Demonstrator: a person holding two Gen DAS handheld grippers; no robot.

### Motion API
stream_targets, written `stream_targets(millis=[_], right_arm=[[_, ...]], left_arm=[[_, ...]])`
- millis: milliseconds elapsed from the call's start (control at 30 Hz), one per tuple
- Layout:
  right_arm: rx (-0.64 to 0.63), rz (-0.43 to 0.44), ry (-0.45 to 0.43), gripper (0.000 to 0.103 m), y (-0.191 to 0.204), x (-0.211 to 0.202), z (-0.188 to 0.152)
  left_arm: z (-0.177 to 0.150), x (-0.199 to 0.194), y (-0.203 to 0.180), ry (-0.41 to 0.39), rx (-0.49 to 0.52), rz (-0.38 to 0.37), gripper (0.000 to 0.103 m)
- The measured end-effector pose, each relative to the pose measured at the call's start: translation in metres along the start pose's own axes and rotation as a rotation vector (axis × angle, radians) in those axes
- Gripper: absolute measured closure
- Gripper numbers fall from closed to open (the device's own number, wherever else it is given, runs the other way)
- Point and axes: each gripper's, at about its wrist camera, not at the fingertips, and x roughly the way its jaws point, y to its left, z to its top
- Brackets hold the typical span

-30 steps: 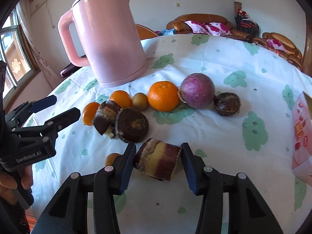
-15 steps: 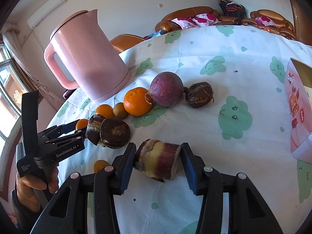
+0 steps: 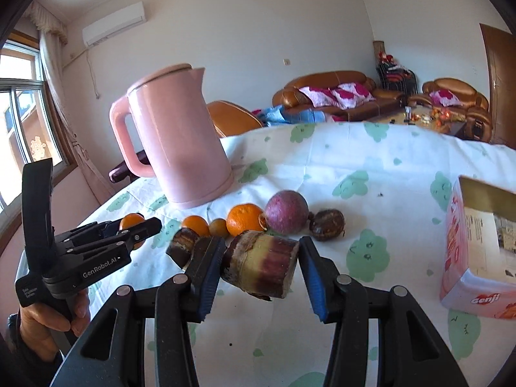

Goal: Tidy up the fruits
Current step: 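Carry the orange and sugarcane piece with both tools over the tin box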

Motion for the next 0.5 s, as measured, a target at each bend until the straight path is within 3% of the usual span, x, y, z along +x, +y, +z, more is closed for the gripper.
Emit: stream_targets(millis=[167, 500], right_arm=[[-0.06, -0.044, -0.125, 0.054, -0.006, -0.031, 0.005], [-0.043, -0.313, -0.236, 0.054, -0.075, -0.082, 0.007]], left_arm=[[0.01, -0.018, -0.03, -0.085, -0.011, -0.054, 0.066], [0.027, -0.019, -0.12, -0.149, 0.03, -0.171, 0.066]])
